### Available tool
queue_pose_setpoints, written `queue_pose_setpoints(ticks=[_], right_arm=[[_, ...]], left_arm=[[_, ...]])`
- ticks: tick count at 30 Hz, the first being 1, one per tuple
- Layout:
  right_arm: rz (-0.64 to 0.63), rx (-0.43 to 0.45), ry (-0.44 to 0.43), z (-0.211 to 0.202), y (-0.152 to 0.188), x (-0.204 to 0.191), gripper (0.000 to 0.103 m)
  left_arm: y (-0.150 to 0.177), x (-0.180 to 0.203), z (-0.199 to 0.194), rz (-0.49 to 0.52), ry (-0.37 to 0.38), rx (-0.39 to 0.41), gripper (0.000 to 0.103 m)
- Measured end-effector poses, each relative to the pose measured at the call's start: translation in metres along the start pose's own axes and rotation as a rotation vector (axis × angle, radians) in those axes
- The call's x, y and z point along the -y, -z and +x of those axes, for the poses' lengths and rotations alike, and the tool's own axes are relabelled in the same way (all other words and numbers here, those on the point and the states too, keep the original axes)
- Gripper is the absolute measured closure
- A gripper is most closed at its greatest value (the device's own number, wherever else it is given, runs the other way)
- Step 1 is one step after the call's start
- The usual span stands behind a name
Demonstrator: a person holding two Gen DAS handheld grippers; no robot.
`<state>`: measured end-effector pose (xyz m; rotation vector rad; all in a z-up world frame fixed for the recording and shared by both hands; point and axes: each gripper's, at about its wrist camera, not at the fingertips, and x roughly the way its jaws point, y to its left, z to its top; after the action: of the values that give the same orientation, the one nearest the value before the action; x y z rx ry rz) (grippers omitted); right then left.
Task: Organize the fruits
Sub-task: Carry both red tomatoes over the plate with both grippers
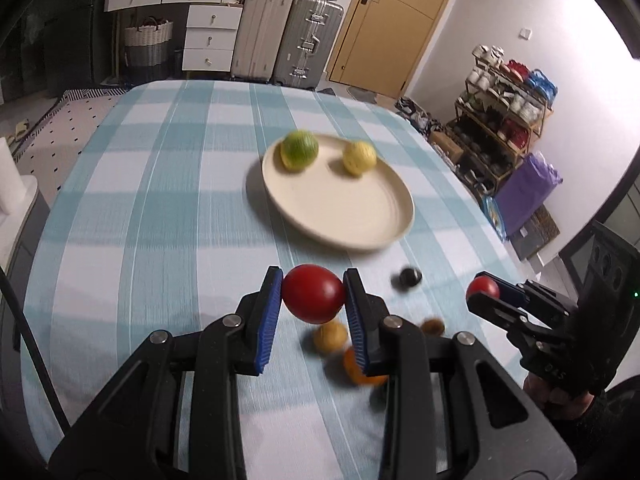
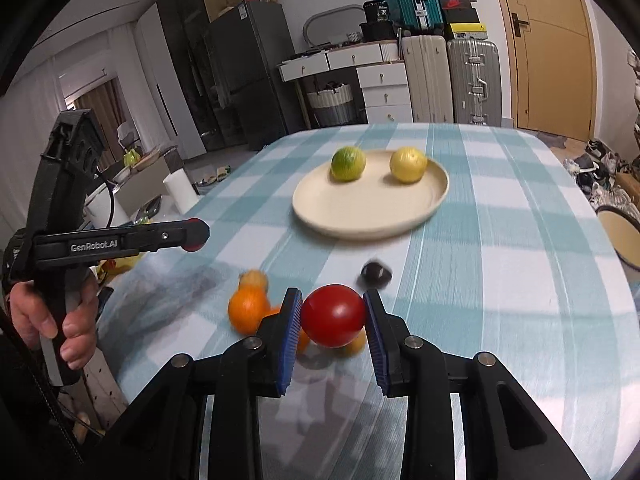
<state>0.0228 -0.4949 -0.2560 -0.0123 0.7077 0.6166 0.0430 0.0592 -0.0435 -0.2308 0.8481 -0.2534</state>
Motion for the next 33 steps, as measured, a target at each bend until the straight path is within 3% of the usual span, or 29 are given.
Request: queue_pose_setpoints(ticks=[9,20,27,33], right_arm=[[-0.008,0.022,-0.026,0.025,-0.062,0.017,0.071],[0.004,0.064,-0.031,0.072,-0.121,0.033,0.071],[0.035,0.010,-0.042,0.120,-0.136,0.046,0.071],[0.060,-0.040,-0.059,0.148,-0.131,0.050,0.071]], left_arm=[[-0.053,-0.014,0.045,-0.040,0.000,-0.024,0.076],[-0.091,-0.026,0.101,-0.061,0.003,-0.068,0.076],[-0.105,-0.036,0.129,-0.109,0.070,-0.094,0.076],[-0.109,-0.055,0.108,-0.151,0.077,-0.037,0.076]])
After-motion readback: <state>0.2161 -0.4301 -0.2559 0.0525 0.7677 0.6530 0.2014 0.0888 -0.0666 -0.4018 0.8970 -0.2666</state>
